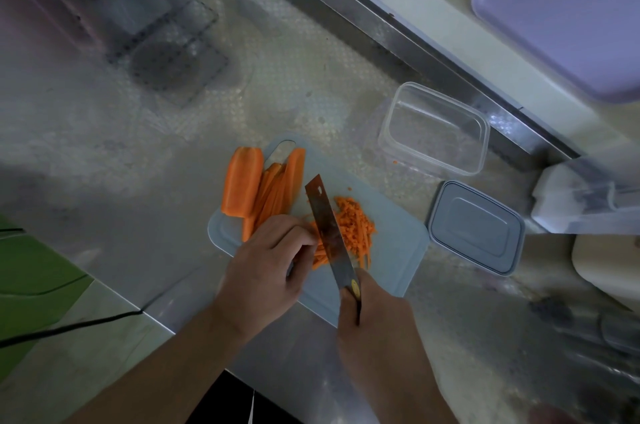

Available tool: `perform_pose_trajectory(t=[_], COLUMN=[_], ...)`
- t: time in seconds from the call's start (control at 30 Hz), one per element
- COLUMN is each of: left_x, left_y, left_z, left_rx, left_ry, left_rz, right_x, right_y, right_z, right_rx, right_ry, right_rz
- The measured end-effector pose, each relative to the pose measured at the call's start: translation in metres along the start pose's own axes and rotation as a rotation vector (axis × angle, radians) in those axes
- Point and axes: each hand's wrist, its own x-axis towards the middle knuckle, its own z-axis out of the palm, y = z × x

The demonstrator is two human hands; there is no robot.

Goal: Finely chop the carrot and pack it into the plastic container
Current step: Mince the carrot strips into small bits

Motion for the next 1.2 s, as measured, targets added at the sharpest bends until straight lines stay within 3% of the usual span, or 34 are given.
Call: perform_pose_trajectory(t=[0.2, 0.63, 1.2], left_x=[0.0, 0.001, 0.0], left_y=[-0.001, 0.0, -0.002], left_z=[0.001, -0.001, 0.001], left_rx=[-0.008, 0.022, 0.043], left_ry=[-0.007, -0.03, -0.044], left_rz=[-0.012, -0.006, -0.007], right_x=[0.008, 0.001, -0.002], right_y=[-0.007, 0.0, -0.005], right_z=[0.0, 0.005, 0.004], right_rx=[-0.114, 0.046, -0.059], right_ry=[-0.045, 0.032, -0.041], right_rz=[0.003, -0.024, 0.023])
